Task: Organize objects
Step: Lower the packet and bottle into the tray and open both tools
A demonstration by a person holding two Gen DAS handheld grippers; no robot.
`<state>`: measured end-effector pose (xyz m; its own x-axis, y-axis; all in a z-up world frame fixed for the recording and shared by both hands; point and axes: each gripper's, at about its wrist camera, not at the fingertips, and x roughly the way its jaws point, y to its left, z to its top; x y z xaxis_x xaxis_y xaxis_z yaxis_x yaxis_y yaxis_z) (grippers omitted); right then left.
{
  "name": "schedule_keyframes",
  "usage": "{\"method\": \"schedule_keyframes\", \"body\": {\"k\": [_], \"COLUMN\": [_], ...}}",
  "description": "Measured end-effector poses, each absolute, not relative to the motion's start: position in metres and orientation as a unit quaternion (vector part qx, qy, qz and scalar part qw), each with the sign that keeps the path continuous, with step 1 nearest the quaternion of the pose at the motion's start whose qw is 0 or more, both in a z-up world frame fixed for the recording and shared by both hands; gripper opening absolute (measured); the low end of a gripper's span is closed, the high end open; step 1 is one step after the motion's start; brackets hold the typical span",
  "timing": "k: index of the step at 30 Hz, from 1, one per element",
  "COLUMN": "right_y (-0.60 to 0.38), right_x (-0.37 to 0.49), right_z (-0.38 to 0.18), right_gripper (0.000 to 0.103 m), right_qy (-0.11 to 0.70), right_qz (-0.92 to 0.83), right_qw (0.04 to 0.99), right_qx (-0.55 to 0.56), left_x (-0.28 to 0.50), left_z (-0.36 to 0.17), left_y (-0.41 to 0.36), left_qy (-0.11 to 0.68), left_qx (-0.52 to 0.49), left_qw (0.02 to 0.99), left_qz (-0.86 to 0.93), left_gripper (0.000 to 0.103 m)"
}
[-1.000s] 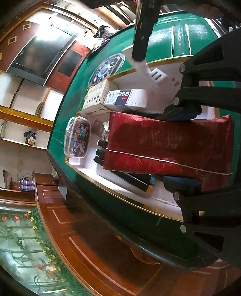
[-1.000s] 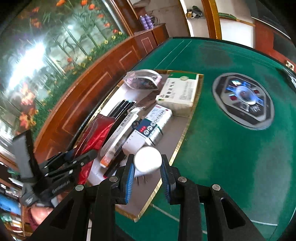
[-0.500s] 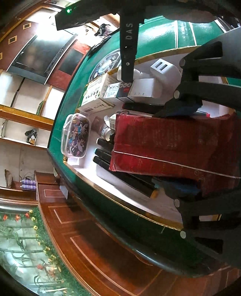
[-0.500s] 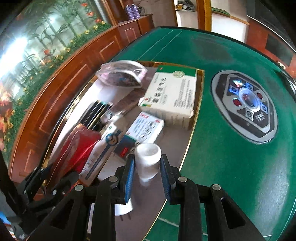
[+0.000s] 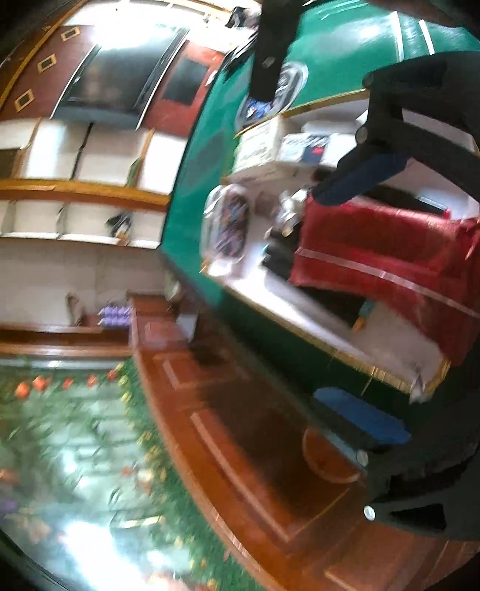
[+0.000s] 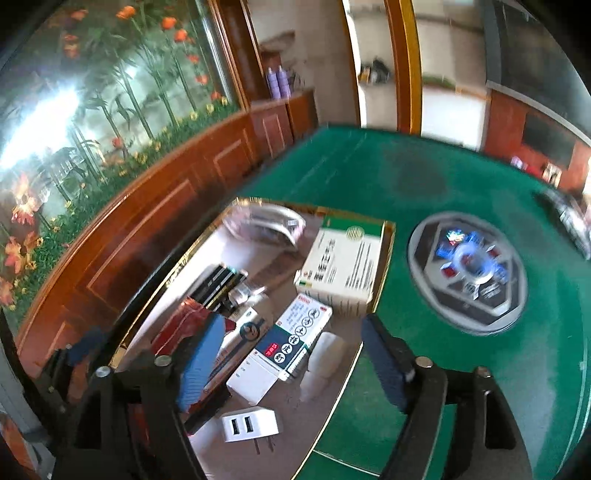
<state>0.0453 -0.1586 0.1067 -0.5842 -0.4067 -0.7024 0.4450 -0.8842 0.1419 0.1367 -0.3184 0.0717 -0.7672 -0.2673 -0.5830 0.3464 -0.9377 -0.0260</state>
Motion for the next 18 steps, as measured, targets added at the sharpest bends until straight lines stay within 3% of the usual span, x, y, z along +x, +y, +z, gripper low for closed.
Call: {"method": "schedule_keyframes", "body": {"k": [4,11,18], "right_y": [-0.157,-0.161,-0.166], "right_x": [0.07,0.103,0.131], "right_z": [0.113,0.104,0.092], "right_gripper": [0.095,0.095,0.097], "right_qy": [0.044,0.082,0.119], "right_qz": [-0.908,-0.91,-0.906], "right_qw": [0.229,0.238,0.249], "right_qx": [0.349,0.328,0.321], "left_x": [0.148,0.16,0.175], "left_z": [0.088,0.1,0.113], "left_y": [-0.32,-0.333,-0.321], "left_qy": [0.043,0.09,0.058], "left_qx": [0.263,0.269,0.251], "left_qw": [0.237,0.22,0.251], "left_qz": [-0.934,-0.933,-0.933], "left_gripper": [0.103,0.103,0.103]}}
